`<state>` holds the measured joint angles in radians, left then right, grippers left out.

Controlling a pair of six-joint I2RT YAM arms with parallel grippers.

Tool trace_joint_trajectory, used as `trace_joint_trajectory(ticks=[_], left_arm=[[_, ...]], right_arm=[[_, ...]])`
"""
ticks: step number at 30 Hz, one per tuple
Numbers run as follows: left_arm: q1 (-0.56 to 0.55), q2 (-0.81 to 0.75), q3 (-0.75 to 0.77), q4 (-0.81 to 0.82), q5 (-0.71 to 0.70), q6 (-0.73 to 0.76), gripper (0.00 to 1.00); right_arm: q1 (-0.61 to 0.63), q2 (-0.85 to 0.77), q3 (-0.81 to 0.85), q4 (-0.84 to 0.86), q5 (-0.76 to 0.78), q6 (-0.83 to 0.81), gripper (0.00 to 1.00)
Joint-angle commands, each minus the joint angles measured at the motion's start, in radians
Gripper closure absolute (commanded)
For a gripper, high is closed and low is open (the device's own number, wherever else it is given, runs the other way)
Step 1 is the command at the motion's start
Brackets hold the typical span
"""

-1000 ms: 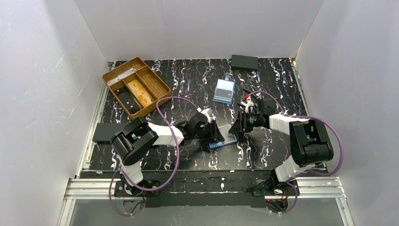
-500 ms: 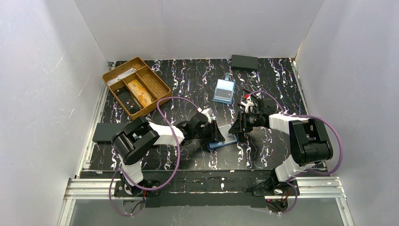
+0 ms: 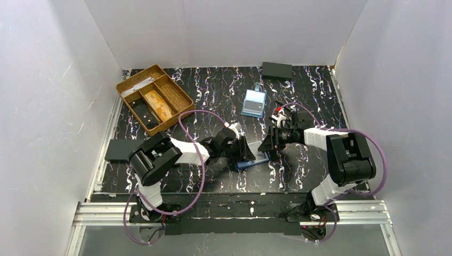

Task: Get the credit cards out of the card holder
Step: Remove the credit card from the card holder.

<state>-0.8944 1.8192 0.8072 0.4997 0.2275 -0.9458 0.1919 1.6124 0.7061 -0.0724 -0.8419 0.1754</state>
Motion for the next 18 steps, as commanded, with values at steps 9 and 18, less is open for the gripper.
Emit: trace_joint_trajectory(ticks=[9,18], left_arm=[[-0.005,0.025,0.004,-0.039,-0.005,0.009,0.60],[-0.005,0.023,0.000,-0.041,-0.010,0.009,0.60]], right_arm=[[0.006,0.029,0.026,0.001,-0.113,0.010,0.52],[0.001,-0.001,0.034,-0.011,-0.058,-0.009,0.52]])
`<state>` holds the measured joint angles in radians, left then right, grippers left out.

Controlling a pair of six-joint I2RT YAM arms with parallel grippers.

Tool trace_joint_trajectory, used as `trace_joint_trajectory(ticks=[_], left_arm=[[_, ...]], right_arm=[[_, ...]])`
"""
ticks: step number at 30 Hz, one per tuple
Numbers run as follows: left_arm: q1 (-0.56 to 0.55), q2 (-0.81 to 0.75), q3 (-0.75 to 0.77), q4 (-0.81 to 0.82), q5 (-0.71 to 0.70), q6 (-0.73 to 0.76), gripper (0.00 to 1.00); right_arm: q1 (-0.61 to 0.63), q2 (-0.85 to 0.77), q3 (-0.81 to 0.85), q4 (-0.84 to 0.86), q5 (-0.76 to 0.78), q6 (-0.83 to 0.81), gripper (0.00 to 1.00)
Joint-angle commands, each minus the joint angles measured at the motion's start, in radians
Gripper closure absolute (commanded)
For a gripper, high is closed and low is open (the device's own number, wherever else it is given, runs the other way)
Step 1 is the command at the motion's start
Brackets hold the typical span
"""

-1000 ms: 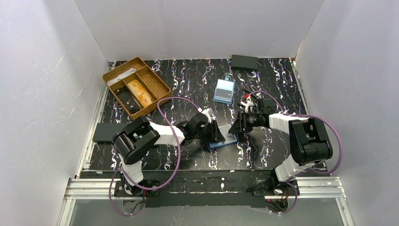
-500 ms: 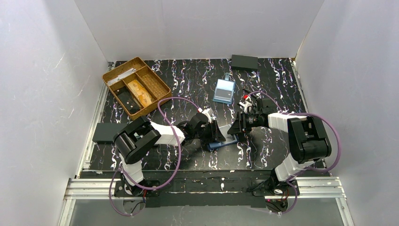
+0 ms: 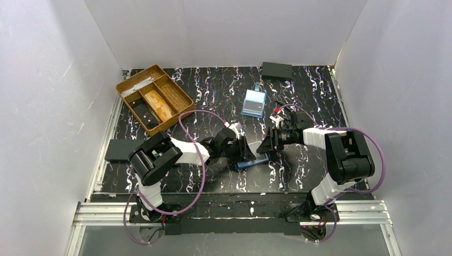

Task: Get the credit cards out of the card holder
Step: Remove the credit card from the card holder.

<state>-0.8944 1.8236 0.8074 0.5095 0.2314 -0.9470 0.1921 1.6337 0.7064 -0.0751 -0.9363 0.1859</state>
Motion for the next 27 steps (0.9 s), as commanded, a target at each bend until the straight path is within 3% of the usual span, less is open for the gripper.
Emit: trace_joint_trajectory(ticks=[1,7,27], left_arm=[[-0.004,0.018,-0.002,-0.050,-0.016,0.009,0.60],[-0.003,0.023,-0.002,-0.050,-0.016,0.005,0.61],[-0.004,0.029,-0.004,-0.049,-0.007,0.000,0.60]], right_arm=[[-0.001,-0.039,0.031,-0.010,0.071,-0.027,0.51],[-0.008,-0.076,0.009,0.011,0.156,-0.024,0.50],[0.003,0.011,0.038,-0.046,0.050,-0.051,0.50]])
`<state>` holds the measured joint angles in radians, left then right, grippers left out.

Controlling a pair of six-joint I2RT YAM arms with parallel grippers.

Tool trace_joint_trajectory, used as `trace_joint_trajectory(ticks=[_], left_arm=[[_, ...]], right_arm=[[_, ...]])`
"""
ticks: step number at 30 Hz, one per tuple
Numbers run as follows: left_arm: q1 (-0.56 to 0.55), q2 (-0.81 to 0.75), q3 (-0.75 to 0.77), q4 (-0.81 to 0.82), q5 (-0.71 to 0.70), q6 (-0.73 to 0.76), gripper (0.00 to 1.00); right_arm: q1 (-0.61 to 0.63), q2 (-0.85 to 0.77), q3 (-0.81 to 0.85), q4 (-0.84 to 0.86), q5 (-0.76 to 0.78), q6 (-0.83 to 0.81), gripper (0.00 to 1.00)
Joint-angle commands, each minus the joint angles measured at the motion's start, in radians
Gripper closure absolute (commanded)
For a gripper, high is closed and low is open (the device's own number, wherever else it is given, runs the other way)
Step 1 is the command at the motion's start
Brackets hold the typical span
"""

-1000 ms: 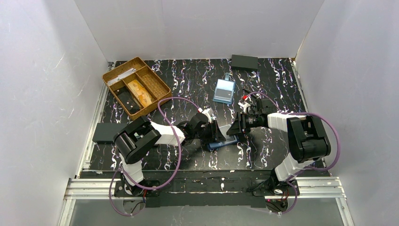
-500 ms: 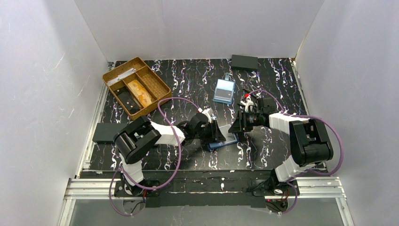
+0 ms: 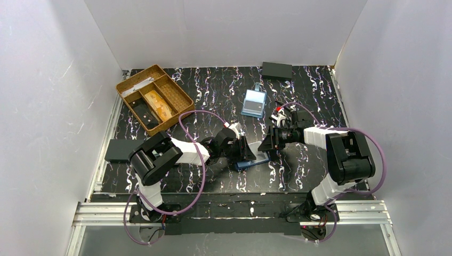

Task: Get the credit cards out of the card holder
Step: Remove the credit card from the card holder.

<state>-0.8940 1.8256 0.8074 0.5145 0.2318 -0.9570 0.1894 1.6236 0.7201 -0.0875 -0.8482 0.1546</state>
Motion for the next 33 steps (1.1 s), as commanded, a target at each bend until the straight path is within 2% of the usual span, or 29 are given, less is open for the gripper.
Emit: trace_joint_trajectory(ticks=[1,10,18,23,33], left_arm=[[-0.004,0.029,-0.003,-0.054,-0.006,0.011,0.60],[-0.003,0.036,0.004,-0.048,0.017,0.021,0.55],[-0.003,0.038,0.004,-0.029,0.043,0.035,0.36],[-0.004,0.028,0.001,-0.024,0.048,0.044,0.31],[-0.002,0.008,-0.015,-0.022,0.028,0.045,0.23]], right_arm=[[0.007,0.023,0.024,-0.032,-0.048,-0.016,0.50],[0.007,0.060,0.027,-0.008,-0.151,0.035,0.50],[0.013,0.069,0.026,0.064,-0.237,0.130,0.50],[0.042,0.074,0.065,0.059,-0.277,0.155,0.51],[0.128,0.082,0.173,-0.085,-0.291,0.108,0.50]])
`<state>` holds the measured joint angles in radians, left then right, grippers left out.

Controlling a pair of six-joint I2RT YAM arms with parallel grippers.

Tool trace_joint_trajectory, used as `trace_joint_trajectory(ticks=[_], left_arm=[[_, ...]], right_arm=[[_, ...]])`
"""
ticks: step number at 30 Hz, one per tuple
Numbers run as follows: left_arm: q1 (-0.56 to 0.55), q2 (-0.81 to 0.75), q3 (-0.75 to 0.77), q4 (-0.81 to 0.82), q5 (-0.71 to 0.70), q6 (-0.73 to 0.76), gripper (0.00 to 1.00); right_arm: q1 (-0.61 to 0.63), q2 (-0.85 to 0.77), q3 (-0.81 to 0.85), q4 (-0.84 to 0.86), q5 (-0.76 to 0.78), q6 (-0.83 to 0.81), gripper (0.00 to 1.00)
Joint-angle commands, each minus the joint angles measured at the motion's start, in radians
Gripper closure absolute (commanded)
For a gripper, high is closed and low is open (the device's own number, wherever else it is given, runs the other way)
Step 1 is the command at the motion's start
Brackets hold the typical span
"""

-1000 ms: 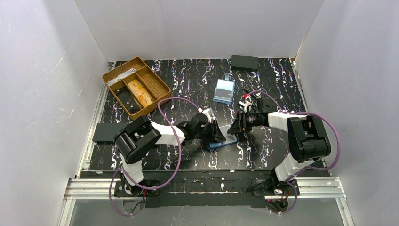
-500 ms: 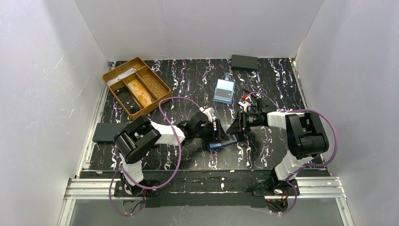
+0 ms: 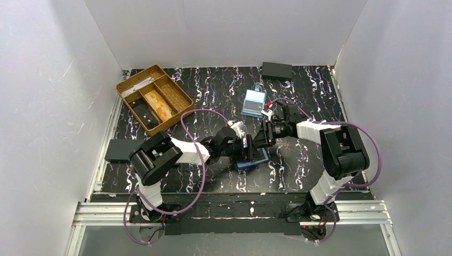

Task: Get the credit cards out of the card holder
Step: Remove the credit card from the card holder.

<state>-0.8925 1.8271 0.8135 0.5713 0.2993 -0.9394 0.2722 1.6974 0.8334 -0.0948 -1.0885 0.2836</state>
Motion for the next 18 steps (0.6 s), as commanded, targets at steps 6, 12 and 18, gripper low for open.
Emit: trace_joint_trajectory(ticks=[6,12,18], left_arm=[[0.012,-0.013,-0.061,-0.079,-0.065,-0.012,0.23],[0.039,-0.040,-0.108,-0.070,-0.079,-0.060,0.23],[0.065,-0.051,-0.137,-0.059,-0.079,-0.105,0.25]], right_arm=[[0.105,0.059,0.097,-0.102,-0.047,-0.040,0.50],[0.106,0.064,0.112,-0.097,-0.067,-0.053,0.48],[0.080,0.024,0.122,-0.165,-0.038,-0.218,0.47]])
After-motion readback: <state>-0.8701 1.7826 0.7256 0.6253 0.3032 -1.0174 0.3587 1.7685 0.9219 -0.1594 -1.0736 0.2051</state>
